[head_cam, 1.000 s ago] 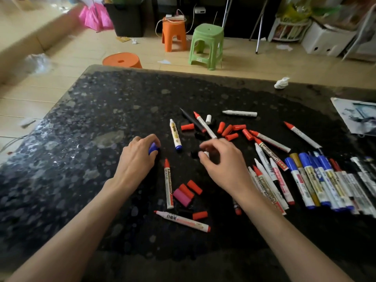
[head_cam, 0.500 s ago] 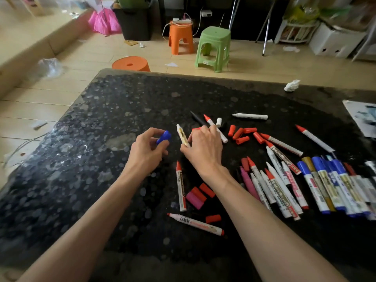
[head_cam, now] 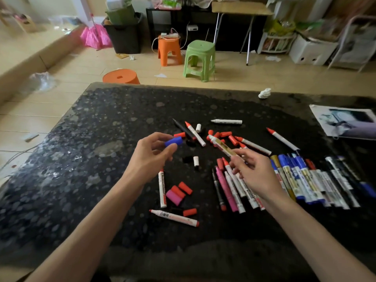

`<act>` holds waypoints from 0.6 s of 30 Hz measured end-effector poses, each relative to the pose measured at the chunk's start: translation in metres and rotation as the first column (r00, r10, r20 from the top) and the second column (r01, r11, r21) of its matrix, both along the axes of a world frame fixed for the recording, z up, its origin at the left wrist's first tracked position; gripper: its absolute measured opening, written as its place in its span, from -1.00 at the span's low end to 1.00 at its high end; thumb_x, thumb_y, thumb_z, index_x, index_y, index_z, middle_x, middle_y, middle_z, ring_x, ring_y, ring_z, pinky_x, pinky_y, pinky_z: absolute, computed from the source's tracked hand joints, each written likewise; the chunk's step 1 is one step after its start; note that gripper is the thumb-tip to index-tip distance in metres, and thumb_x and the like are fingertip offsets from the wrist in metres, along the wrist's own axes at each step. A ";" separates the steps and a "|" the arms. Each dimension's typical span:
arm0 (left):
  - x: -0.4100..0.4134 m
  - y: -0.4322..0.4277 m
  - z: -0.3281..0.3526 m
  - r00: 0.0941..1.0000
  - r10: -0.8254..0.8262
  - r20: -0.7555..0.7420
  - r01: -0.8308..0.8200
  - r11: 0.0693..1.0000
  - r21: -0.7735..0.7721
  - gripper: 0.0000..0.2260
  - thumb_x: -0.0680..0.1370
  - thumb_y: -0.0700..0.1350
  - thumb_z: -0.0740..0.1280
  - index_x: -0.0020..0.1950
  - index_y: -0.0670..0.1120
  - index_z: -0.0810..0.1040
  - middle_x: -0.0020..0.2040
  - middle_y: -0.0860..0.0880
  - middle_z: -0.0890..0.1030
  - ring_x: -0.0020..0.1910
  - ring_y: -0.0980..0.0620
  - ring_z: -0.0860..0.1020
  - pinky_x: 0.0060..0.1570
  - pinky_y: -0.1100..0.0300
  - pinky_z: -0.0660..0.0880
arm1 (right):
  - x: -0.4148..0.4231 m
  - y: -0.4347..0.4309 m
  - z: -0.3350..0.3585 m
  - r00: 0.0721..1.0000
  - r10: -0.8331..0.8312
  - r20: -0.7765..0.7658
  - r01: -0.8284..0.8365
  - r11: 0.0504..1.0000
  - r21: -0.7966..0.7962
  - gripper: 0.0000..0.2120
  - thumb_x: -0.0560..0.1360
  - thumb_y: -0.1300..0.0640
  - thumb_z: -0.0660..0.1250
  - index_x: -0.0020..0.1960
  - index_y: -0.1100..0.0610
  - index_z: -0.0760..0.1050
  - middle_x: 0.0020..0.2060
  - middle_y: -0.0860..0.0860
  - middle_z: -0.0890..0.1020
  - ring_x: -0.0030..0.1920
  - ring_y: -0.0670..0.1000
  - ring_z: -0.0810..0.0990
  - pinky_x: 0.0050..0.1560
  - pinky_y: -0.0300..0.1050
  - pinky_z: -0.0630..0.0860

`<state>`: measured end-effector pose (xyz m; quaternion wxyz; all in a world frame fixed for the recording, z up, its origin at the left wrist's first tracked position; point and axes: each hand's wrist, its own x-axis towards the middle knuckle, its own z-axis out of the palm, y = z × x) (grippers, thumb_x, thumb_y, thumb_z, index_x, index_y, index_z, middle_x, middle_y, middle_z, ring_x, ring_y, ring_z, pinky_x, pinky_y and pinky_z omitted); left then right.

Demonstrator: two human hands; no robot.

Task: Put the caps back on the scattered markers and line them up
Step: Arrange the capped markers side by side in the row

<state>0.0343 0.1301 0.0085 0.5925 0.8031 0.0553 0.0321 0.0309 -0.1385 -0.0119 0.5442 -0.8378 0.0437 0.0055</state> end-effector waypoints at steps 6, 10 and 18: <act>-0.026 -0.037 -0.006 0.992 -0.075 -0.099 0.076 0.997 0.001 -0.86 0.61 -0.18 0.42 0.13 0.02 0.65 -0.22 0.02 0.70 -0.32 0.16 0.64 -0.33 0.31 0.51 | -0.027 -0.041 0.013 1.000 0.000 -0.022 0.001 1.000 0.008 -0.76 0.69 0.10 0.29 0.20 -0.23 0.59 -0.25 -0.06 0.58 -0.31 -0.18 0.53 -0.29 -0.29 0.50; -0.035 -0.044 -0.008 0.982 -0.145 -0.124 0.152 0.987 0.044 -0.84 0.60 -0.17 0.42 0.14 0.05 0.65 -0.17 0.00 0.72 -0.25 0.11 0.68 -0.23 0.30 0.51 | -0.034 -0.049 0.017 0.997 0.083 -0.005 -0.083 0.997 -0.003 -0.72 0.69 0.11 0.27 0.18 -0.27 0.59 -0.22 -0.01 0.57 -0.25 -0.07 0.55 -0.21 -0.15 0.53; -0.036 -0.053 0.007 0.966 -0.243 -0.088 0.241 0.970 -0.025 -0.84 0.58 -0.17 0.44 0.15 0.01 0.67 -0.11 0.00 0.74 -0.23 0.11 0.69 -0.19 0.33 0.55 | -0.045 -0.050 0.017 0.974 0.185 0.132 -0.172 0.979 -0.108 -0.77 0.69 0.02 0.23 0.29 -0.17 0.55 0.13 -0.24 0.59 0.22 -0.23 0.56 0.17 -0.27 0.50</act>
